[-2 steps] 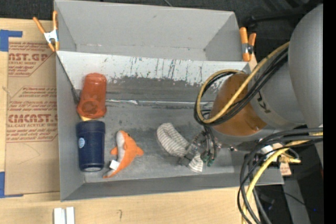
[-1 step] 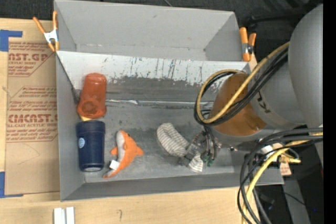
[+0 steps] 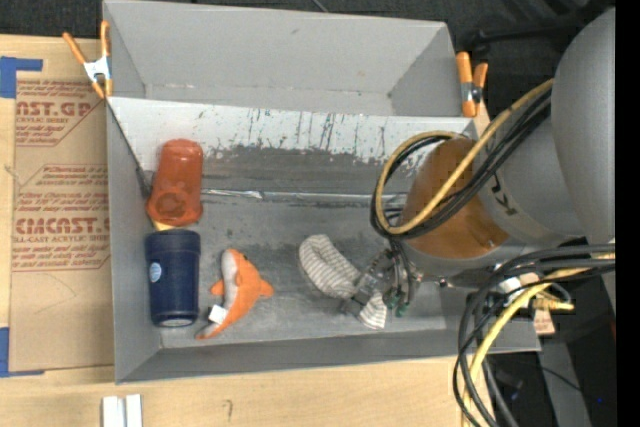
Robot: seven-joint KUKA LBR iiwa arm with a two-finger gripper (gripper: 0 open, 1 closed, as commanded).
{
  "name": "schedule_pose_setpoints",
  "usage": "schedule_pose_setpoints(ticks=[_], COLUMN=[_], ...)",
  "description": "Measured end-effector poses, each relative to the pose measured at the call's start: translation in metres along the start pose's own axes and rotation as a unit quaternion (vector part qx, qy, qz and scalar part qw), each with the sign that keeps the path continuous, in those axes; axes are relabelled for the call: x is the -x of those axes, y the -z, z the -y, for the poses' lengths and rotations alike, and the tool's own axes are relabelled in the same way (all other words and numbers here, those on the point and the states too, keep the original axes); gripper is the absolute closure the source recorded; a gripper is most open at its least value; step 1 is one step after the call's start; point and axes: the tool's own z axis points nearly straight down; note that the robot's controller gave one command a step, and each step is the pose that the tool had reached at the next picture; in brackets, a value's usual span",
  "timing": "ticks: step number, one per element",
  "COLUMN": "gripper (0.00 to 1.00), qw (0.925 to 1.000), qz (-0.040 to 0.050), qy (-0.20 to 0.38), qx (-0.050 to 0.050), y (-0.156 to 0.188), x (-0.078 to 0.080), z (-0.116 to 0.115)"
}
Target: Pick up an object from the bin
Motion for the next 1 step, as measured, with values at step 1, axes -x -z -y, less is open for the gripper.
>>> schedule_pose_setpoints(ticks=[1], gripper=[1.0], qw=[1.0], qz=[0.0002], qy=[0.0], qx=[0.0], y=[0.0055], x=[-0.0002], z=[-0.0002])
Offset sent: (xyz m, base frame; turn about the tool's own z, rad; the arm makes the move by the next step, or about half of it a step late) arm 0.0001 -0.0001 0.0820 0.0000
